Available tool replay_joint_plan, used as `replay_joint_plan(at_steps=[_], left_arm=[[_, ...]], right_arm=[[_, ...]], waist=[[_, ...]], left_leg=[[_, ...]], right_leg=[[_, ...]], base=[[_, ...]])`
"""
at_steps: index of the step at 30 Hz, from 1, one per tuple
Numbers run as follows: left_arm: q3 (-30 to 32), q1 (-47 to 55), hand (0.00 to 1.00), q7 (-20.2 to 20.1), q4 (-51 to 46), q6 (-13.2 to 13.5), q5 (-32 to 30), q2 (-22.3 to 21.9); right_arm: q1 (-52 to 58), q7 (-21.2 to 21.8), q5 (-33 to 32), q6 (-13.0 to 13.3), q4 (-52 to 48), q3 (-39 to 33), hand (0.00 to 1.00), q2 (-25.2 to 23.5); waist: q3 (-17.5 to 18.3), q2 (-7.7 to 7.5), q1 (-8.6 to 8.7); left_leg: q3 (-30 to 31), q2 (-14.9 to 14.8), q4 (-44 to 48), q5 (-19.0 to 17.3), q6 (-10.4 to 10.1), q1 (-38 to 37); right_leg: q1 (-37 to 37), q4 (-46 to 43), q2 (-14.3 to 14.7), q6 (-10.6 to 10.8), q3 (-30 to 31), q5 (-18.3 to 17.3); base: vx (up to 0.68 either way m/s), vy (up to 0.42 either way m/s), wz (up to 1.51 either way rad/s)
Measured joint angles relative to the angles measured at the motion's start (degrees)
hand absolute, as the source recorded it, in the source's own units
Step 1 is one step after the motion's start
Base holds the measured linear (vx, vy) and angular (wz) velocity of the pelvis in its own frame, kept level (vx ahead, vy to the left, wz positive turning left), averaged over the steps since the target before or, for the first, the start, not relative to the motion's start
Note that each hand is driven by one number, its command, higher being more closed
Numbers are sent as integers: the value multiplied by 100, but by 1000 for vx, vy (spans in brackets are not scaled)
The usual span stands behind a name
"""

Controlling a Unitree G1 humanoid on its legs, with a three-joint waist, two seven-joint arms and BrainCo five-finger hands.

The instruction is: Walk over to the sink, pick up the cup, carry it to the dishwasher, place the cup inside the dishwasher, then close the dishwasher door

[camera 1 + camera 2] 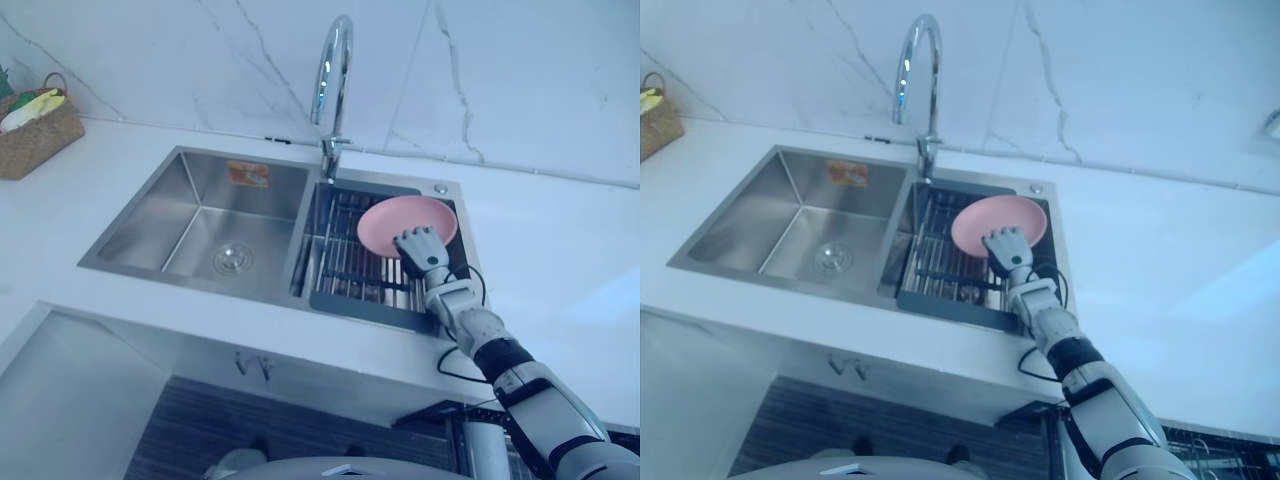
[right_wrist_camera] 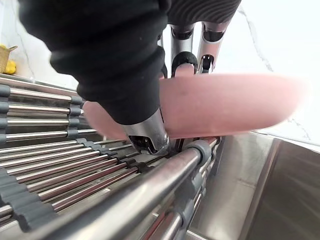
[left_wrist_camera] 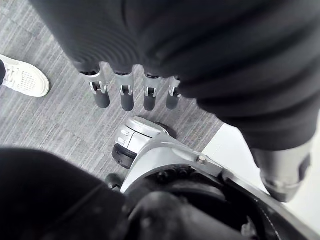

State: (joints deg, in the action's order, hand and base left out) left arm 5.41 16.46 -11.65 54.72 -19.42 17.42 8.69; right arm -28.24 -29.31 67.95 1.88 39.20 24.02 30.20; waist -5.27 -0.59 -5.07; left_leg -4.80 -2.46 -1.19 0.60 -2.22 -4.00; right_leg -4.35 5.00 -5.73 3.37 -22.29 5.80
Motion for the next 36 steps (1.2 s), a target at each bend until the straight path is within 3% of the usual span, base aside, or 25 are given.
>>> replay_joint_plan(at_steps=[6, 11, 18, 24, 27, 29, 36], left_arm=[[-3, 0, 0, -1, -6, 0, -5, 1], [2, 4, 0, -4, -13, -3, -36, 1], [9, 20, 0, -5, -11, -19, -306, 28], [2, 31, 0, -3, 1, -19, -455, 30], [7, 27, 0, -3, 1, -21, -527, 37], [9, 27, 0, -3, 0, -75, -528, 38], [143, 150, 0, -4, 22, -195, -532, 23]], right_arm=[[-1, 2, -114, -3, -2, 0, 100, 13], [-5, -16, -581, -53, -246, -297, 100, 90], [-36, -222, -1203, 87, -1202, -1137, 100, 794], [-28, -243, -1366, 240, -1459, -1237, 100, 950], [45, -238, -1492, 248, -1963, -1693, 100, 967], [98, -68, -1910, 257, -2349, -1988, 100, 1065], [371, 632, -2932, -268, -3276, -3012, 100, 1537]], waist=[[0, 0, 1], [2, 3, 7], [13, 22, 177], [17, 25, 338], [20, 21, 364], [29, 9, 392], [90, -72, 666]], left_leg=[[-5, -1, 0, 0, 0, 0], [-139, -7, 3, -1, 2, -8], [-469, -15, 12, -61, 4, -48], [-679, -16, 17, -108, 13, -105], [-824, -18, 21, -138, 15, -106], [-959, -25, 56, -174, 19, -121], [-1475, -42, 236, -439, 22, -267]], right_leg=[[3, -1, 1, -1, 9, 1], [46, -1, 6, -12, 146, 30], [213, 1, 23, -16, 494, 110], [276, 3, 32, 13, 726, 126], [359, 3, 45, 16, 876, 153], [398, 2, 61, -13, 1011, 205], [459, 2, 117, 25, 1547, 273]], base=[[0, 0, 0], [0, 5, -12], [-16, 20, -24], [-13, 14, -23], [-10, 9, -23], [8, 11, -28], [2, 22, -41]])
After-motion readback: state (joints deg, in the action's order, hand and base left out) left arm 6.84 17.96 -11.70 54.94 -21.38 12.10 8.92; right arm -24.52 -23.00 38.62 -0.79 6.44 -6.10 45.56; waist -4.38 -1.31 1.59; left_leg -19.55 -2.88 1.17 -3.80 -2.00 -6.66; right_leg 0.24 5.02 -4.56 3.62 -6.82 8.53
